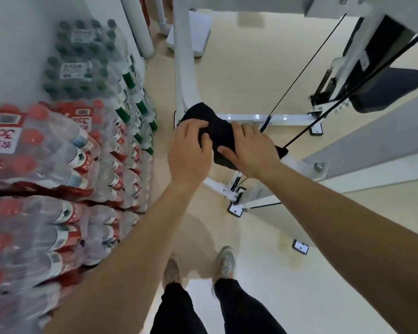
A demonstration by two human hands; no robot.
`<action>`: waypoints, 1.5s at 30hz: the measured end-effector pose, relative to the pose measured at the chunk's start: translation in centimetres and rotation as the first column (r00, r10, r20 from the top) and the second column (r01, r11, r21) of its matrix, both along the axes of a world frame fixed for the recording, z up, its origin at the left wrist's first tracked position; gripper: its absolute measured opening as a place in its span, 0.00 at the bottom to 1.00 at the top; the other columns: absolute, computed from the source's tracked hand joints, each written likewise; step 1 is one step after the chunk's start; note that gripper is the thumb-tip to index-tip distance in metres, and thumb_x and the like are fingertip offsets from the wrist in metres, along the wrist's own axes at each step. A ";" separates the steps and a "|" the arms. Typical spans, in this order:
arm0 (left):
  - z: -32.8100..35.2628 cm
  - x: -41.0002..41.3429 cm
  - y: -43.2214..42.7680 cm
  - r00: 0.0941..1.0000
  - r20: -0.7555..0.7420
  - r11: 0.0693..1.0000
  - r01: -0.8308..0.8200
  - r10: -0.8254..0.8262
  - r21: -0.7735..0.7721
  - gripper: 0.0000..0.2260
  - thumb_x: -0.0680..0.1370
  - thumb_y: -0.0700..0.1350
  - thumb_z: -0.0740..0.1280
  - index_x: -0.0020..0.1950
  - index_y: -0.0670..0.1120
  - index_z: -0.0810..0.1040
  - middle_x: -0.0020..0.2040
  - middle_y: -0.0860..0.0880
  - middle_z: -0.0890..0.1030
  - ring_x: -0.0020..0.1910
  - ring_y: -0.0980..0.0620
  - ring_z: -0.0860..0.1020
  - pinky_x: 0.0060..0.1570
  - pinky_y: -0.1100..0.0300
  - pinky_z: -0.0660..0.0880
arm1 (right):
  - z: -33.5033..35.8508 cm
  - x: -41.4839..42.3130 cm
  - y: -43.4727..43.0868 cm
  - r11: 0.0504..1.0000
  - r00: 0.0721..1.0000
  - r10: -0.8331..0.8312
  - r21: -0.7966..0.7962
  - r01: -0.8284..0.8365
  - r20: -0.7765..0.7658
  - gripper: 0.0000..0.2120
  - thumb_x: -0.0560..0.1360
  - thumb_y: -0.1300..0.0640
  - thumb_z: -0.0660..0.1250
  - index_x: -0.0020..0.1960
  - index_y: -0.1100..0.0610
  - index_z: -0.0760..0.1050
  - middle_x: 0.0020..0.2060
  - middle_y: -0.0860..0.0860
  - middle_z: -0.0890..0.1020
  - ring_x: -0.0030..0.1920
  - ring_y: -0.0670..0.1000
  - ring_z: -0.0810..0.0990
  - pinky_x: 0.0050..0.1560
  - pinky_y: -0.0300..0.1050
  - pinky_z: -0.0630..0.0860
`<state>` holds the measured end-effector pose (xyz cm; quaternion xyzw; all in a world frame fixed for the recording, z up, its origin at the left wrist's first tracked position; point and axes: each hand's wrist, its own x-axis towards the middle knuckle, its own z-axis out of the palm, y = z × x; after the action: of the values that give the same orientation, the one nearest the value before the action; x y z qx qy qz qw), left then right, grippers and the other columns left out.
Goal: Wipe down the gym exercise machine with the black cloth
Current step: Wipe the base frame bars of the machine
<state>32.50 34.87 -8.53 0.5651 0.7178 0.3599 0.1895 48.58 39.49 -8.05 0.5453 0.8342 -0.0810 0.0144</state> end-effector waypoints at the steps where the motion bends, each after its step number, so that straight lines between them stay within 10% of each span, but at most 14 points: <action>1: -0.4 -0.8 1.6 0.980 -0.160 0.992 0.125 -0.119 0.026 0.15 0.81 0.46 0.58 0.65 0.46 0.77 0.66 0.48 0.77 0.66 0.49 0.73 0.67 0.50 0.70 | -0.2 -1.0 0.5 1.000 1.000 0.011 0.029 -0.011 0.011 0.31 0.81 0.35 0.54 0.72 0.57 0.63 0.60 0.56 0.77 0.56 0.59 0.79 0.44 0.51 0.72; 7: -2.7 -2.2 6.6 0.640 -0.623 0.858 0.504 -0.450 -0.102 0.19 0.84 0.50 0.50 0.64 0.44 0.76 0.64 0.46 0.78 0.72 0.43 0.69 0.75 0.45 0.60 | -1.1 -1.0 0.4 0.982 0.989 0.016 0.184 -0.043 0.149 0.28 0.82 0.38 0.50 0.71 0.58 0.68 0.52 0.54 0.80 0.44 0.56 0.81 0.32 0.46 0.61; 12: -2.3 2.6 5.0 0.582 -0.688 0.823 0.567 -0.434 -0.038 0.17 0.84 0.50 0.52 0.55 0.45 0.78 0.51 0.46 0.82 0.51 0.43 0.77 0.63 0.48 0.69 | -1.6 4.5 -2.0 0.986 0.988 -0.052 0.165 0.027 0.149 0.27 0.81 0.38 0.58 0.70 0.57 0.68 0.51 0.55 0.80 0.44 0.58 0.81 0.34 0.47 0.66; 21: -2.2 3.3 5.6 0.451 -0.705 0.688 0.722 -0.547 -0.073 0.18 0.85 0.53 0.51 0.61 0.47 0.77 0.53 0.48 0.81 0.51 0.45 0.77 0.58 0.51 0.70 | -1.3 5.8 -3.9 0.968 0.960 -0.206 0.185 0.171 0.190 0.26 0.80 0.39 0.56 0.68 0.58 0.69 0.51 0.59 0.79 0.47 0.62 0.80 0.44 0.55 0.75; 41: -2.7 4.3 4.2 0.653 -0.557 0.777 0.629 -0.514 0.020 0.15 0.83 0.52 0.54 0.62 0.51 0.78 0.57 0.51 0.81 0.58 0.47 0.75 0.68 0.50 0.65 | -1.4 5.5 -5.2 0.944 0.953 -0.291 0.188 0.272 0.083 0.26 0.80 0.43 0.59 0.73 0.56 0.67 0.60 0.58 0.78 0.56 0.63 0.77 0.57 0.59 0.73; 45: -3.8 -0.7 4.9 0.875 -0.397 0.935 0.341 -0.276 0.101 0.21 0.81 0.54 0.60 0.71 0.44 0.74 0.72 0.43 0.72 0.73 0.40 0.67 0.75 0.45 0.60 | 0.0 1.1 -3.4 0.978 0.983 -0.183 0.093 0.185 -0.028 0.27 0.81 0.42 0.55 0.77 0.53 0.64 0.66 0.56 0.75 0.63 0.60 0.75 0.64 0.58 0.70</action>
<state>31.84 39.78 -12.37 0.7449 0.6080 0.2690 0.0551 49.66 36.07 -8.09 0.6193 0.7833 -0.0474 -0.0270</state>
